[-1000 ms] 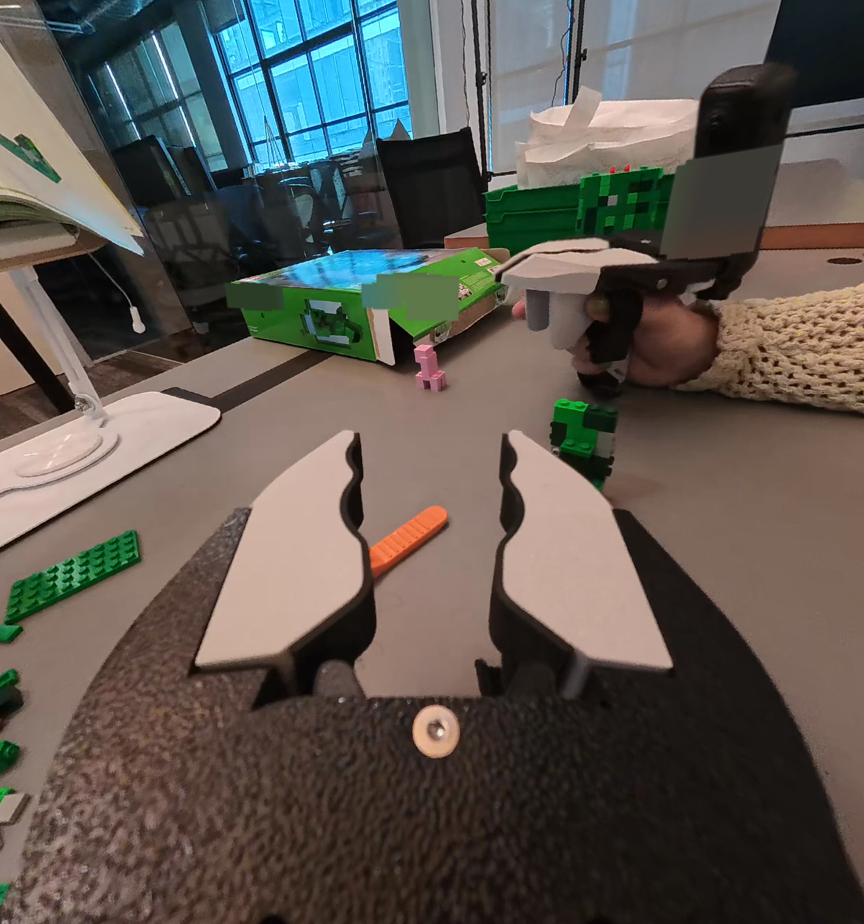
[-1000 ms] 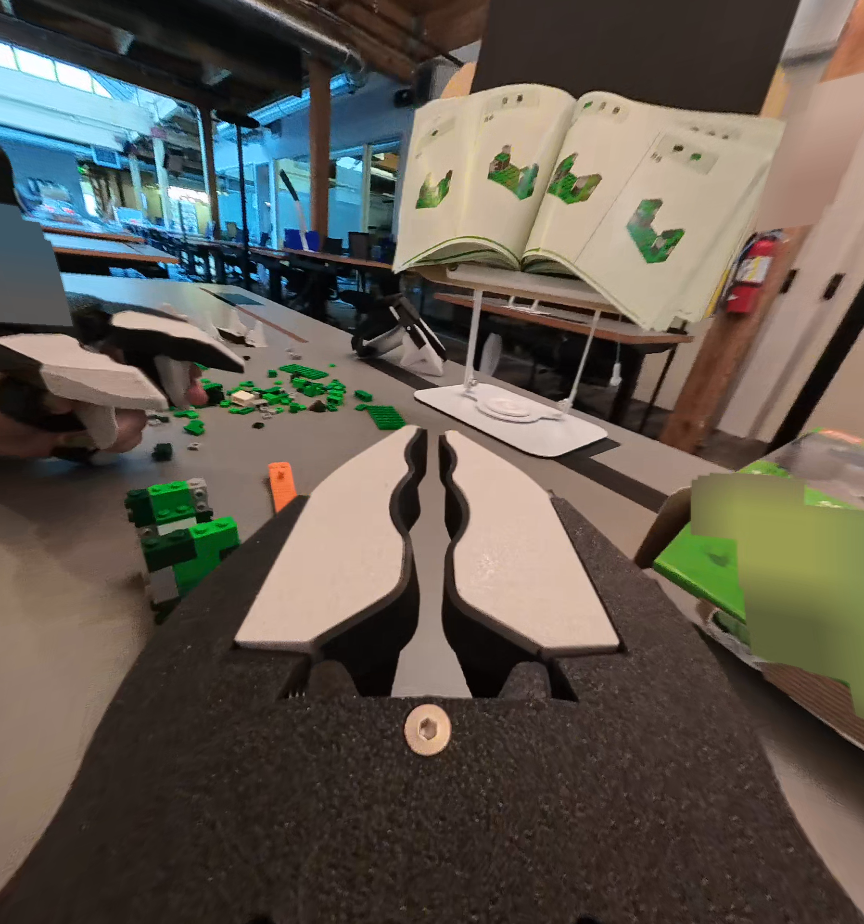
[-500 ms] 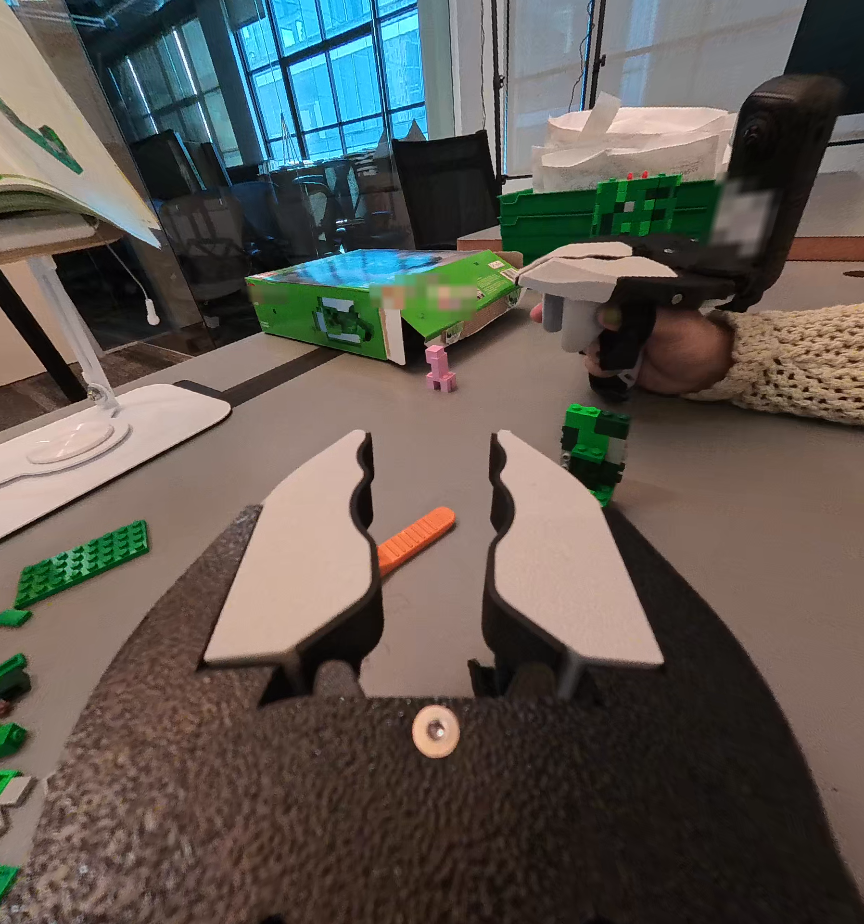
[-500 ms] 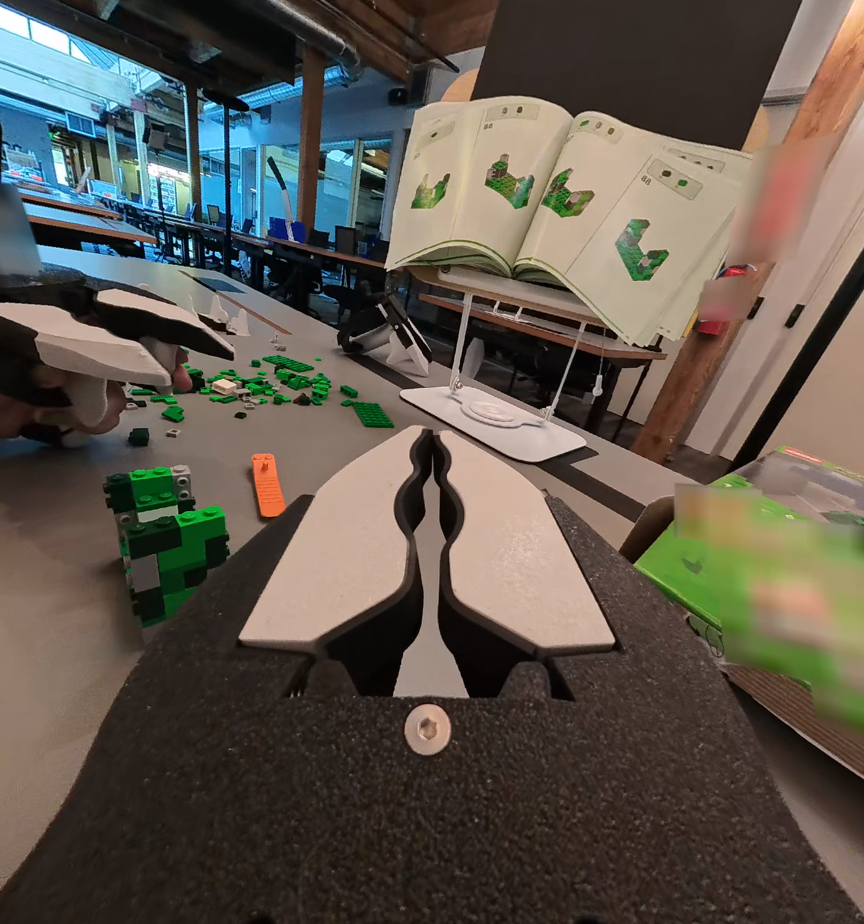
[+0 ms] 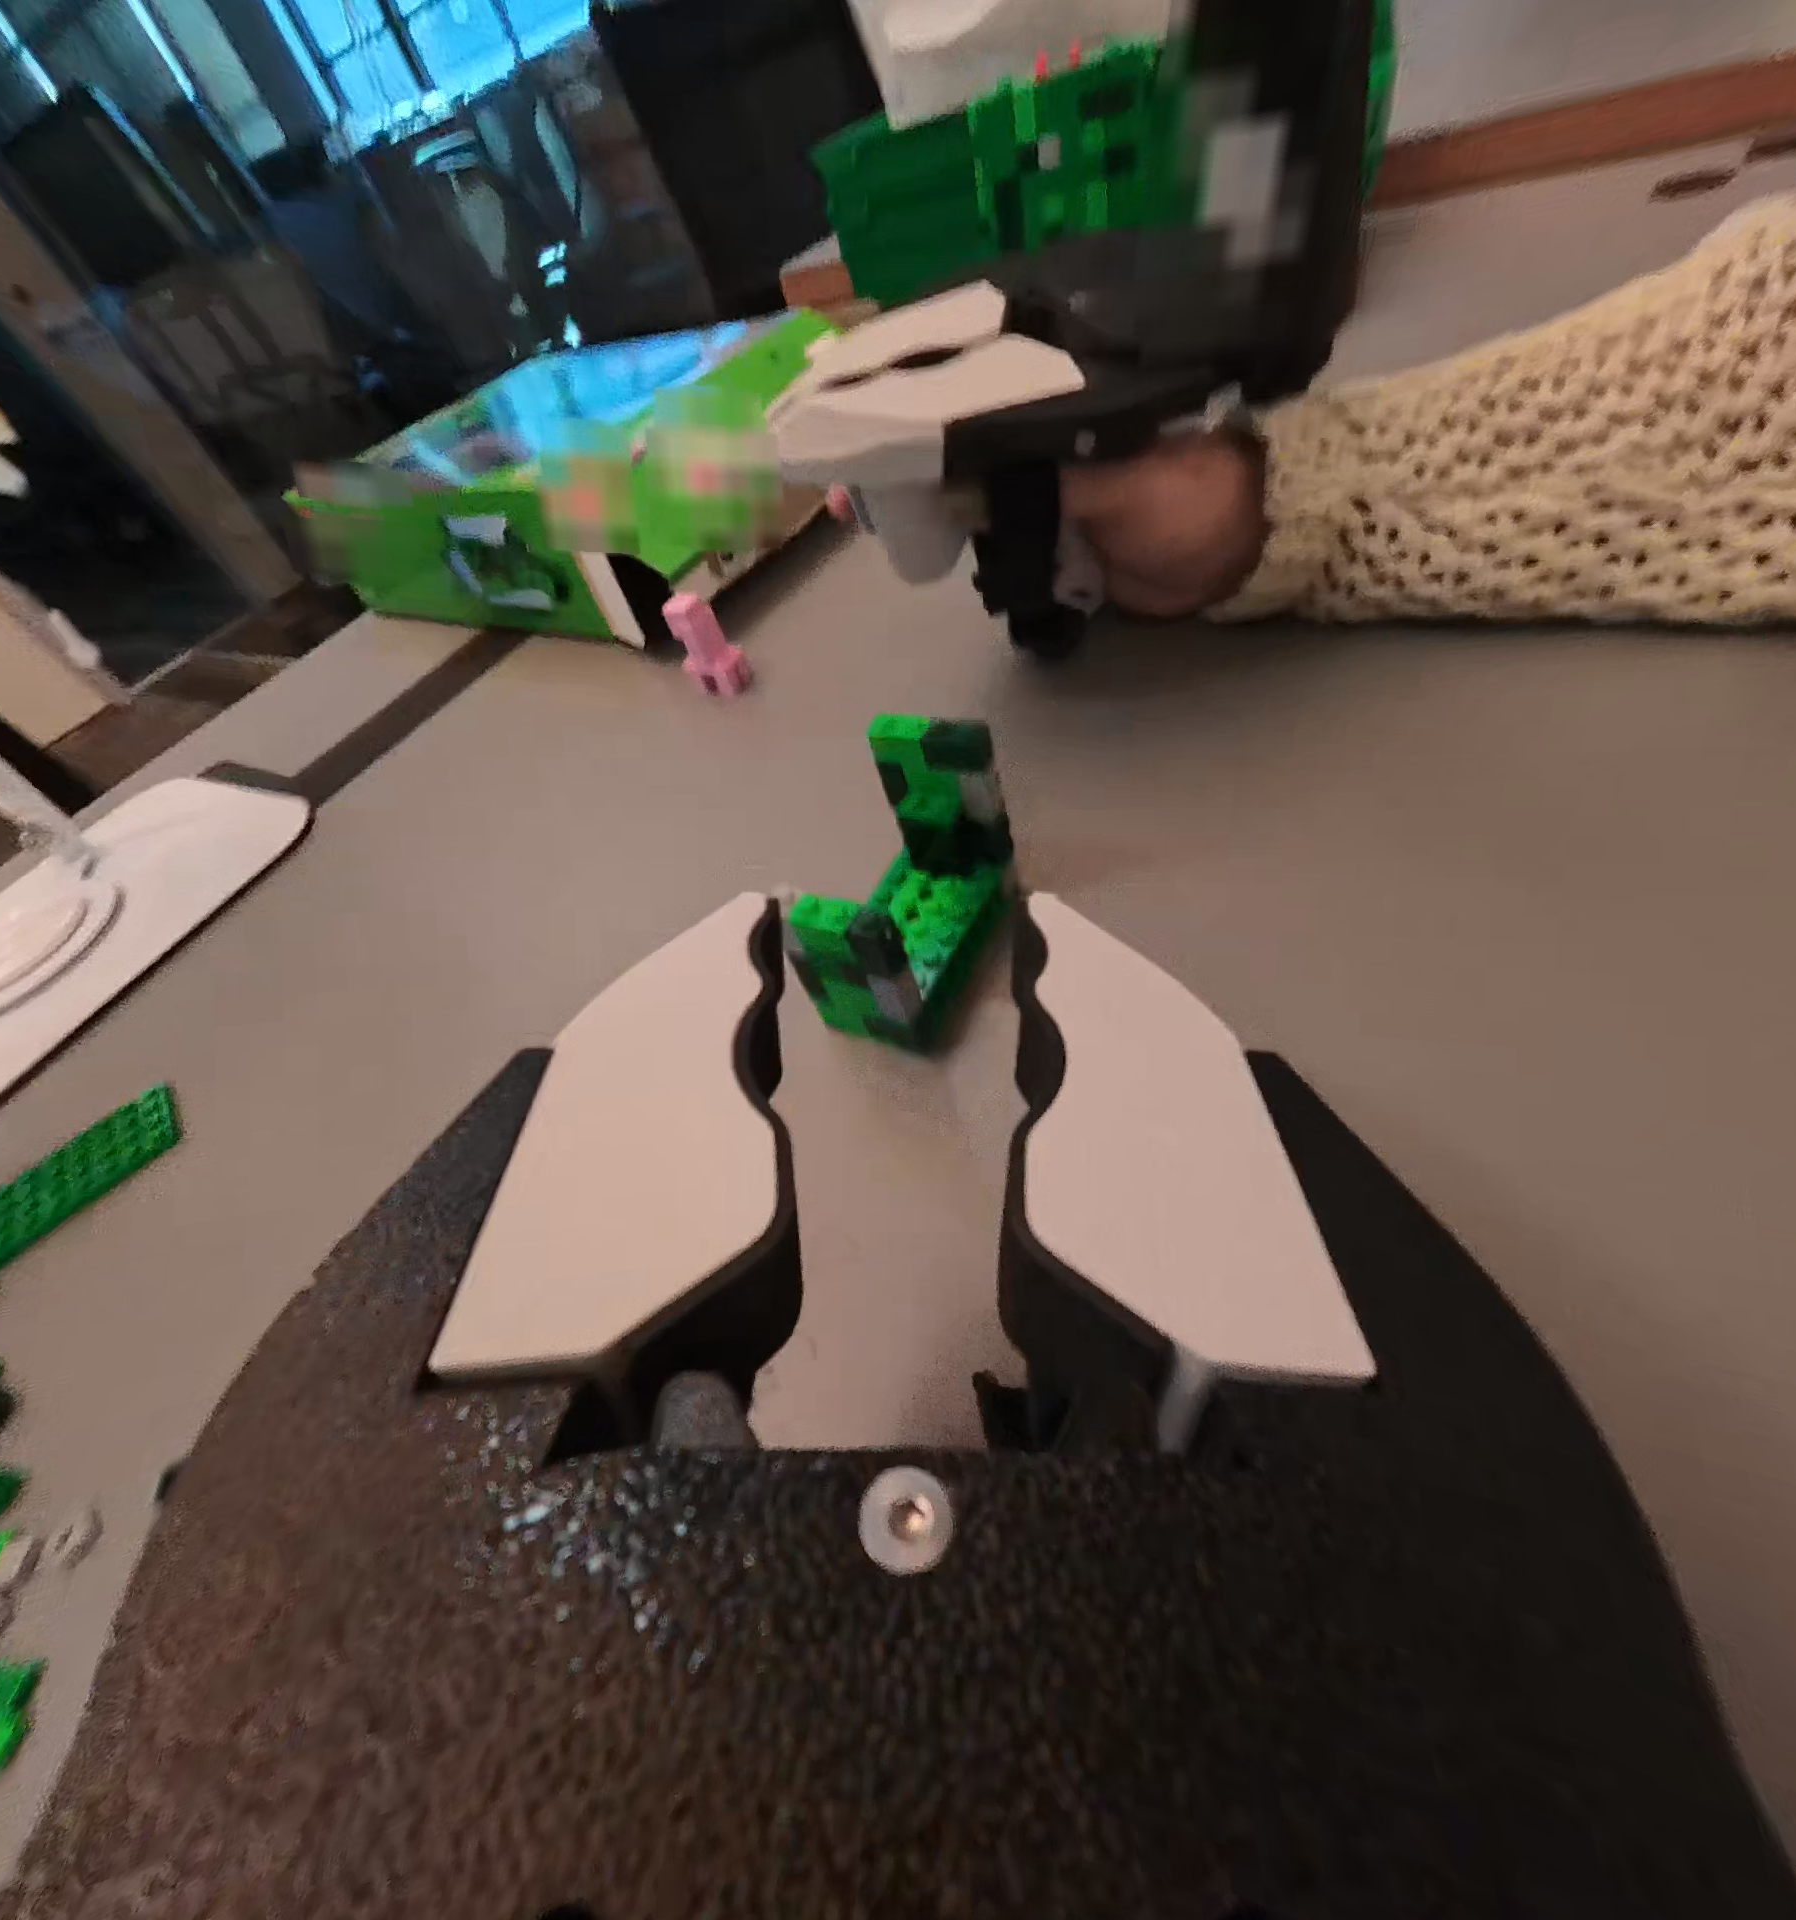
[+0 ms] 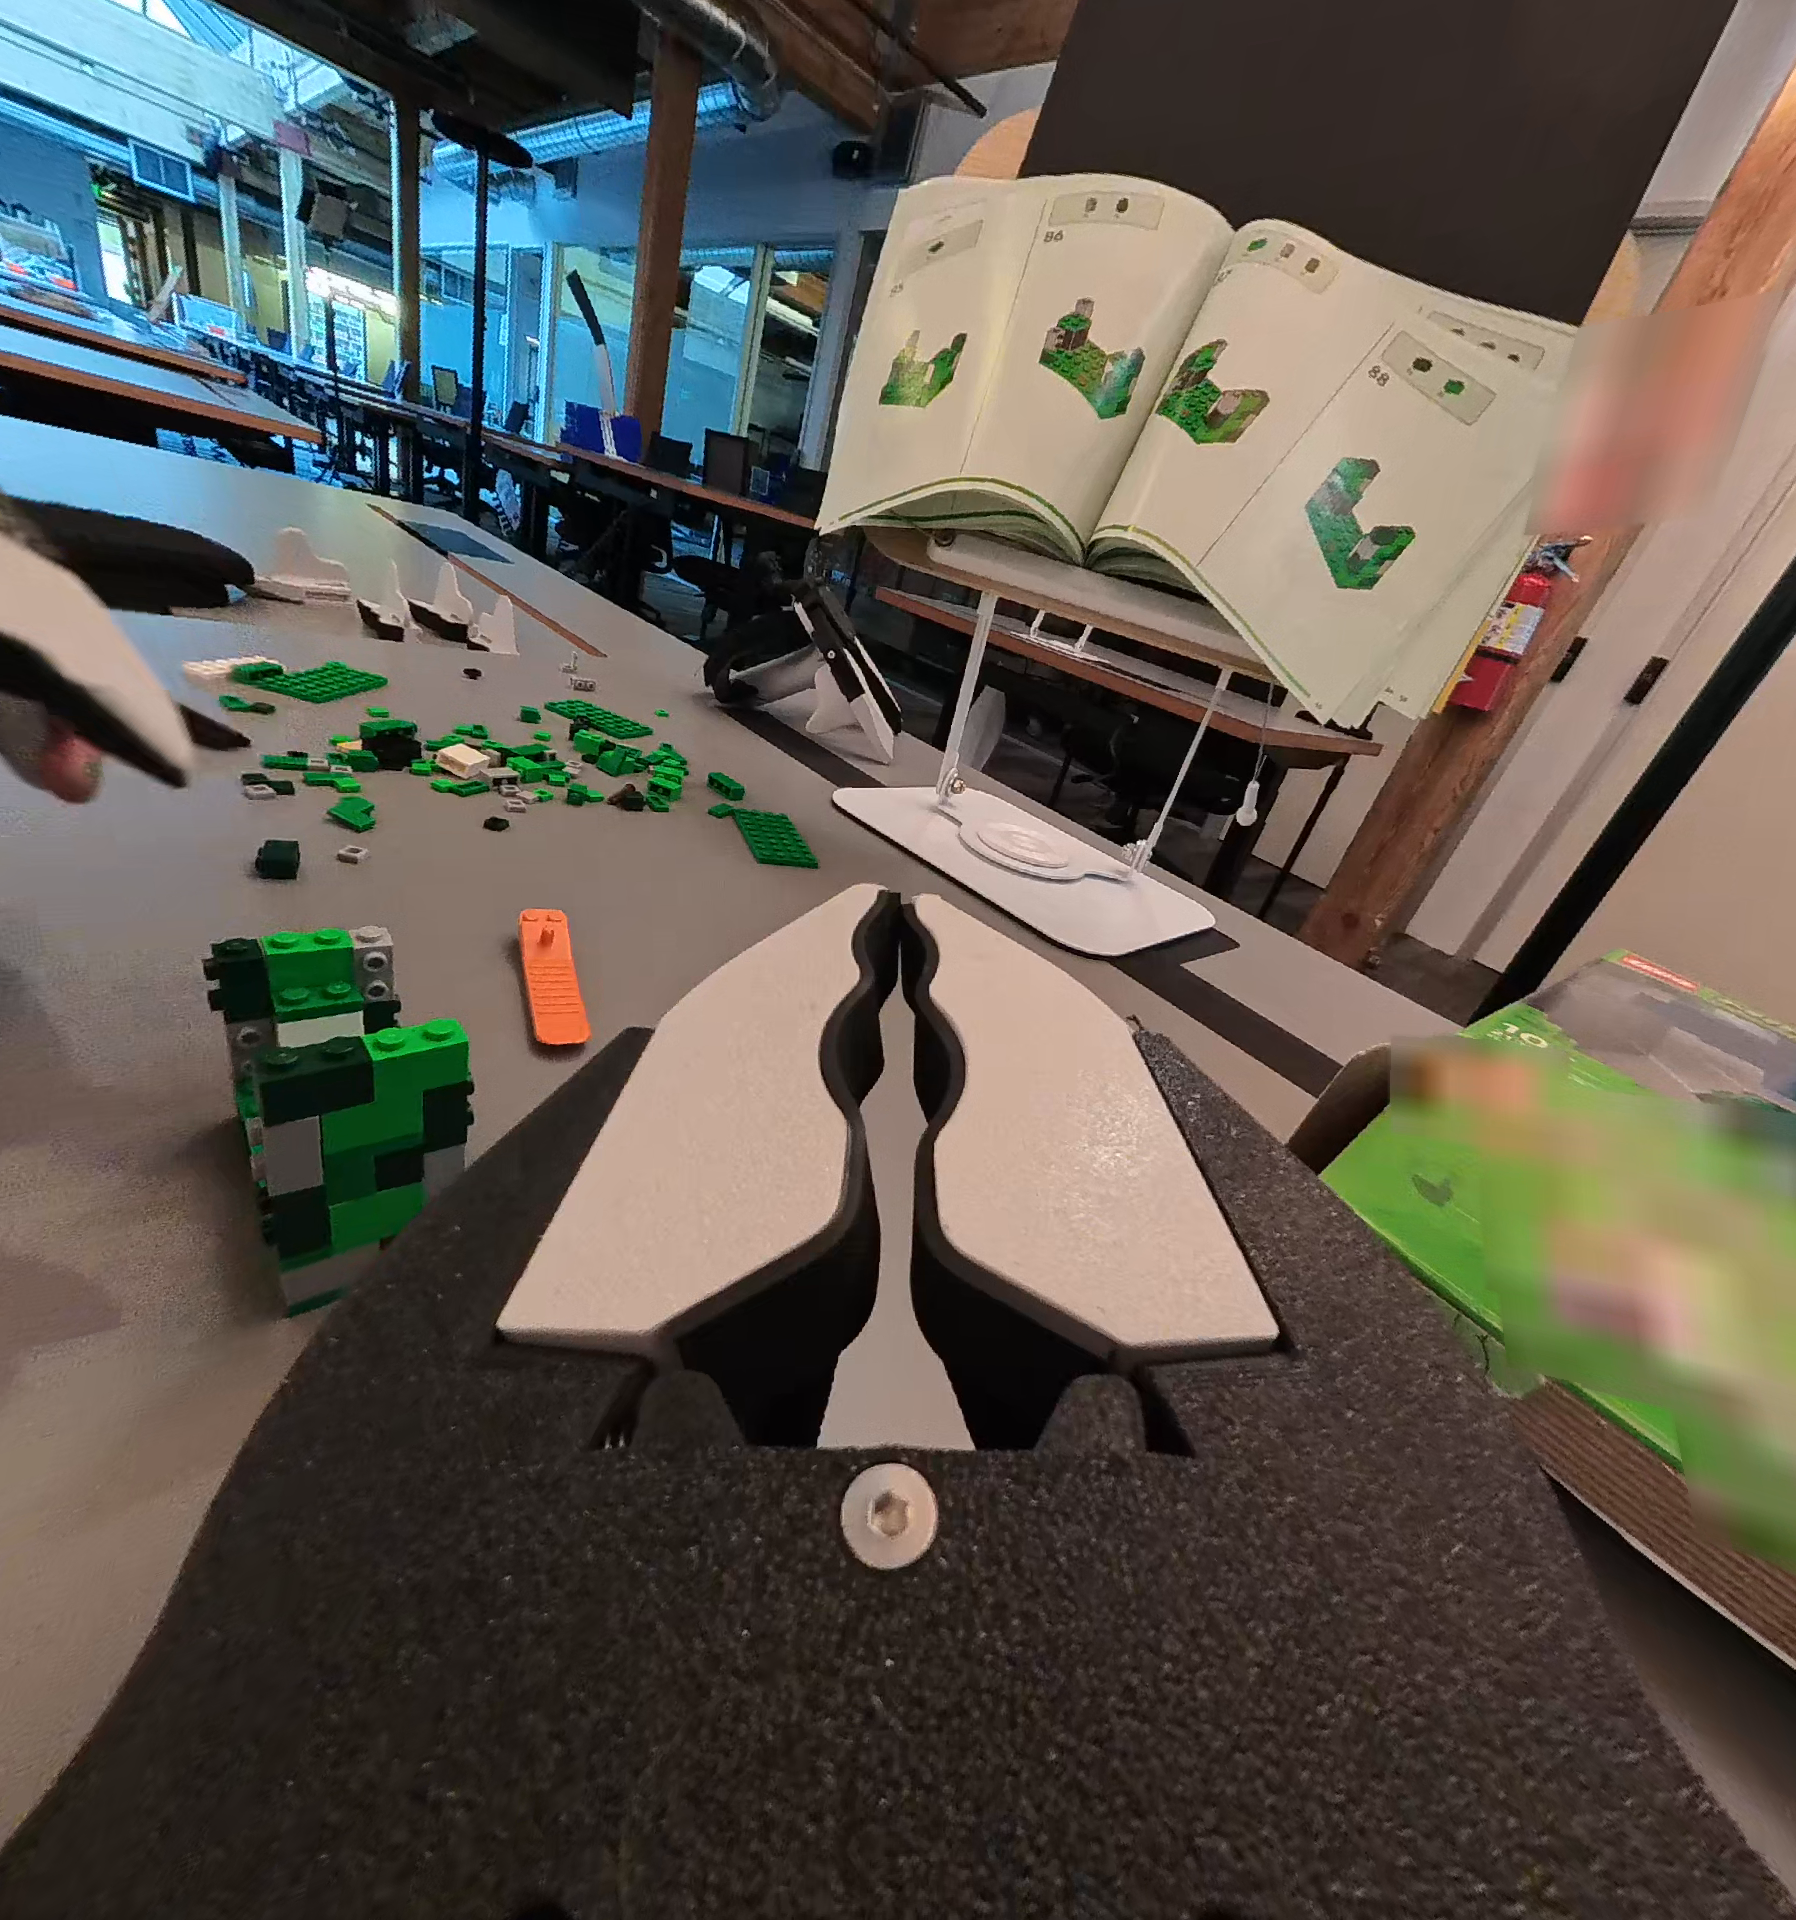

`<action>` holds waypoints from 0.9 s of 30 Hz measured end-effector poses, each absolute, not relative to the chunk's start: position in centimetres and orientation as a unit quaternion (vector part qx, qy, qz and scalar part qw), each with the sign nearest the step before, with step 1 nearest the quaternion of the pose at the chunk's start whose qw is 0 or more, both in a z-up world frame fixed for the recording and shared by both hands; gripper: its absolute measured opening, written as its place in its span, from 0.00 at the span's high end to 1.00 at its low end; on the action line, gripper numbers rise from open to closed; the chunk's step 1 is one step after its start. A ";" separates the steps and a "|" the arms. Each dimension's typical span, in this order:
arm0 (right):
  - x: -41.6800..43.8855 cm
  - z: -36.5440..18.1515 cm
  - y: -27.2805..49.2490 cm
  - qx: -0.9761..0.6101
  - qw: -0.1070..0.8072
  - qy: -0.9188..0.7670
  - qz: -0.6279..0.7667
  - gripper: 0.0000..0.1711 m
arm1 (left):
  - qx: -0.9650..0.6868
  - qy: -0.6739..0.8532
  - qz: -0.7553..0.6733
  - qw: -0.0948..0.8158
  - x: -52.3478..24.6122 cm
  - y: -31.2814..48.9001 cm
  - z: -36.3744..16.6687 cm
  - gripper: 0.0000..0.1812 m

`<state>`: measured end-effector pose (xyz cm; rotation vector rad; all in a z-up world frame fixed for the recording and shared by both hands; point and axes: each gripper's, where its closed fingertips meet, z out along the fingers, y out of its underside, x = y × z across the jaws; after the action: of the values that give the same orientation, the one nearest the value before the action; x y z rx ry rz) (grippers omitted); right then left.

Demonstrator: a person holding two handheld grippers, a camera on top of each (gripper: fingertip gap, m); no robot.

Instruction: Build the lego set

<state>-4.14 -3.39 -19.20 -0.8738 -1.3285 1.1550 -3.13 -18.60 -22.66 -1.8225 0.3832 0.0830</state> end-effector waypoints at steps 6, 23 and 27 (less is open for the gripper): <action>-4.2 -19.2 -3.4 -0.371 0.553 -0.561 0.491 1.00 | -0.830 0.106 0.139 0.529 -8.2 -24.8 -23.6 0.79; -4.2 -19.2 -3.5 -0.370 0.554 -0.563 0.489 1.00 | -0.891 -0.001 0.058 0.450 -14.3 -27.8 -26.4 0.81; -4.1 -19.2 -3.5 -0.368 0.555 -0.565 0.488 1.00 | -0.909 -0.044 0.052 0.411 -13.9 -25.7 -27.8 0.80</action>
<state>-4.14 -3.53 -19.23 -0.8699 -1.3348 1.1519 -13.87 -25.73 -27.79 -2.2879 -0.1105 0.1297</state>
